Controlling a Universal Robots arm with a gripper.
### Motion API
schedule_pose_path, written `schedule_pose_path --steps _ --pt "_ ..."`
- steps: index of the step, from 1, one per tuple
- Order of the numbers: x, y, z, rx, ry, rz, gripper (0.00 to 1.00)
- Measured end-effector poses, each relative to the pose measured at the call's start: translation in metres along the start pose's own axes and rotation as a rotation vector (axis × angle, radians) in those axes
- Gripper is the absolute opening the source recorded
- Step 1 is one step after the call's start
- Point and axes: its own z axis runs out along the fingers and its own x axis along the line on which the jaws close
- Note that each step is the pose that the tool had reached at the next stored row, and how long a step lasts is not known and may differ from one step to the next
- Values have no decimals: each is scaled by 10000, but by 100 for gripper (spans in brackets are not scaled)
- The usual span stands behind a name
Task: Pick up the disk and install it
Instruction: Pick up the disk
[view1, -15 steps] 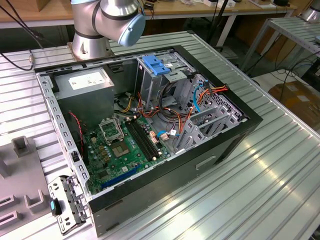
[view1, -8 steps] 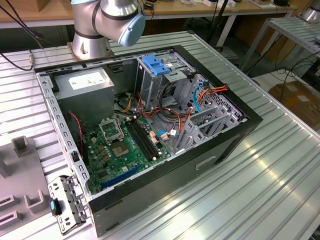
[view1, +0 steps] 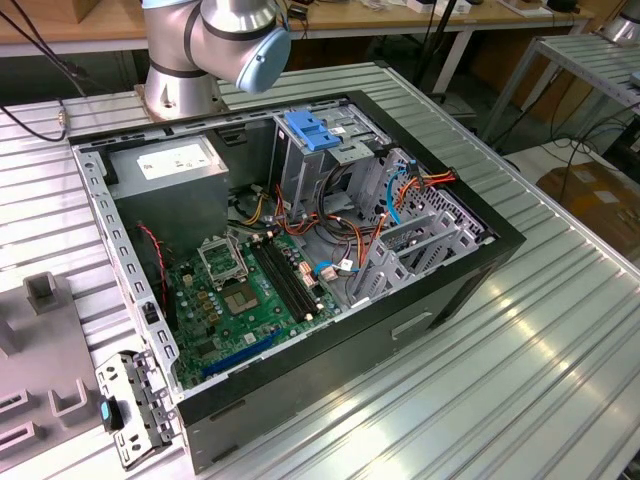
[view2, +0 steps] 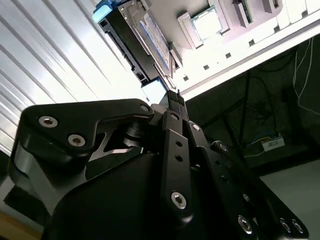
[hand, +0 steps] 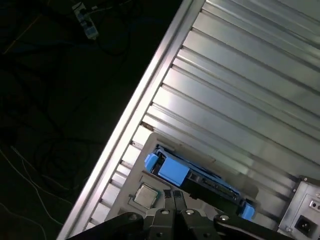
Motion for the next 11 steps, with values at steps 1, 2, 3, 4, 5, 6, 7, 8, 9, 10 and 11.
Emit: schedule_pose_path --steps 1,2,3,4,5,6,7,8,9,10,11 --pt "0 0 0 4 10 -261 11" --pt "0 0 0 10 27 -671 11" --pt "0 0 1 14 39 -953 11" --pt "0 0 2 17 46 -1160 11" --pt "0 0 2 19 51 -1296 11" --pt "-1 1 3 23 63 -1558 11" --pt "-1 2 4 26 69 -1736 11" --pt "-3 4 7 31 73 -1924 11" --pt "-6 11 14 53 58 -2177 11" --pt "-9 15 18 91 14 -2314 11" --pt "-12 19 25 153 -67 -2426 11"
